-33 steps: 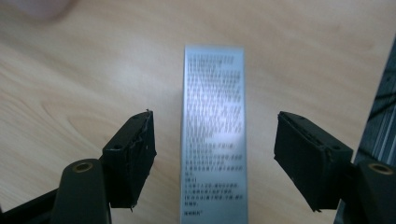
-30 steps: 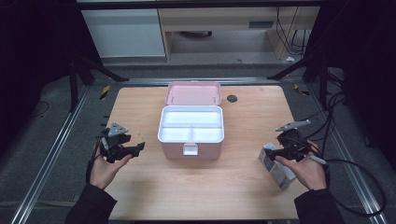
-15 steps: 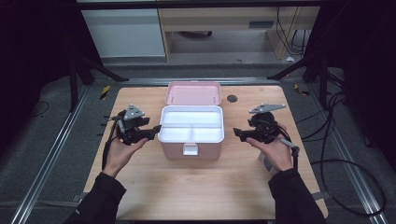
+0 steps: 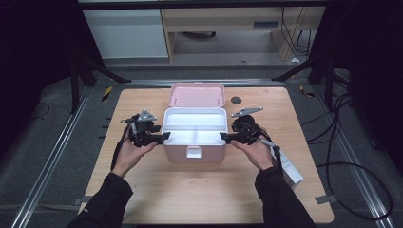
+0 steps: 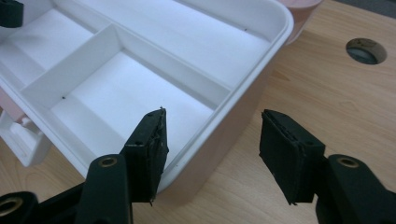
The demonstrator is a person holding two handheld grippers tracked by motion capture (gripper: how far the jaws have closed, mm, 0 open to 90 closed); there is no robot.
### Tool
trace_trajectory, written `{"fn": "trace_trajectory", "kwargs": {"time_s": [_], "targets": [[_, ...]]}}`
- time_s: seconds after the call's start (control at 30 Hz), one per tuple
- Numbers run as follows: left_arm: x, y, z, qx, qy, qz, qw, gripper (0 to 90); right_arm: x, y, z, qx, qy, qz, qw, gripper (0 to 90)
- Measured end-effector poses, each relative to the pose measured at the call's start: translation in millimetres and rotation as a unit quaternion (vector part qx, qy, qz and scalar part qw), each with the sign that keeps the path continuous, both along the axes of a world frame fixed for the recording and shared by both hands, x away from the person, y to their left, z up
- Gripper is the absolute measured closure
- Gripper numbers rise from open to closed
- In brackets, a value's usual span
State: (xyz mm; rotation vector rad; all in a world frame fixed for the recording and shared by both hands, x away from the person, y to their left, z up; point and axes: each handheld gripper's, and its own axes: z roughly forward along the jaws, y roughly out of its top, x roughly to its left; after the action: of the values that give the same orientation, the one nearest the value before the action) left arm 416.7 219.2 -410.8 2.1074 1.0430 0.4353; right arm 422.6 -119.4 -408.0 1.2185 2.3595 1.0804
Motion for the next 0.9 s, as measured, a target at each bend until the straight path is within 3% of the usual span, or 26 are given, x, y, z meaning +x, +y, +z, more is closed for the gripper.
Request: {"fn": "trace_trajectory", "kwargs": {"time_s": [0.07,0.2,0.37,0.53,0.57,0.7,0.77,0.8,0.9], "targets": [[-2.2,-4.8,-0.8,0.012,-0.004,-0.006,0.9999,50.6,-0.3,0.4,-0.7,0.006,0.006,0.005,1.0000,47.6],[-4.1,-5.4,-0.8,0.007,-0.002,-0.009,0.9999,50.2,-1.4,1.6,-1.0,0.004,0.011,0.019,0.9998,52.1],[-9.6,-9.8,-1.4,0.002,-0.003,-0.010,0.9999,50.1,-7.2,0.1,-0.7,-0.006,0.012,0.018,0.9998,52.0],[-13.1,-14.8,1.7,0.020,-0.006,-0.018,0.9996,48.2,-11.8,-3.4,0.6,-0.014,0.008,0.019,0.9997,48.9],[-13.1,-14.0,4.1,0.021,-0.011,-0.020,0.9995,45.7,-11.6,-3.3,1.3,-0.017,0.004,0.018,0.9997,44.1],[-11.8,-5.5,23.0,0.023,-0.035,-0.032,0.9986,46.2,-11.1,-9.6,16.3,-0.008,-0.032,0.025,0.9991,43.2],[-4.6,0.1,34.7,0.015,-0.033,-0.057,0.9977,45.5,-9.2,-12.3,24.2,-0.015,-0.043,0.035,0.9983,43.2],[-4.6,0.1,34.7,0.015,-0.033,-0.057,0.9977,45.6,-9.2,-12.3,24.2,-0.015,-0.043,0.035,0.9983,43.2],[5.8,0.5,42.2,0.036,-0.026,-0.091,0.9949,45.7,-4.3,-12.9,38.6,-0.038,-0.064,0.060,0.9955,44.6]]}}
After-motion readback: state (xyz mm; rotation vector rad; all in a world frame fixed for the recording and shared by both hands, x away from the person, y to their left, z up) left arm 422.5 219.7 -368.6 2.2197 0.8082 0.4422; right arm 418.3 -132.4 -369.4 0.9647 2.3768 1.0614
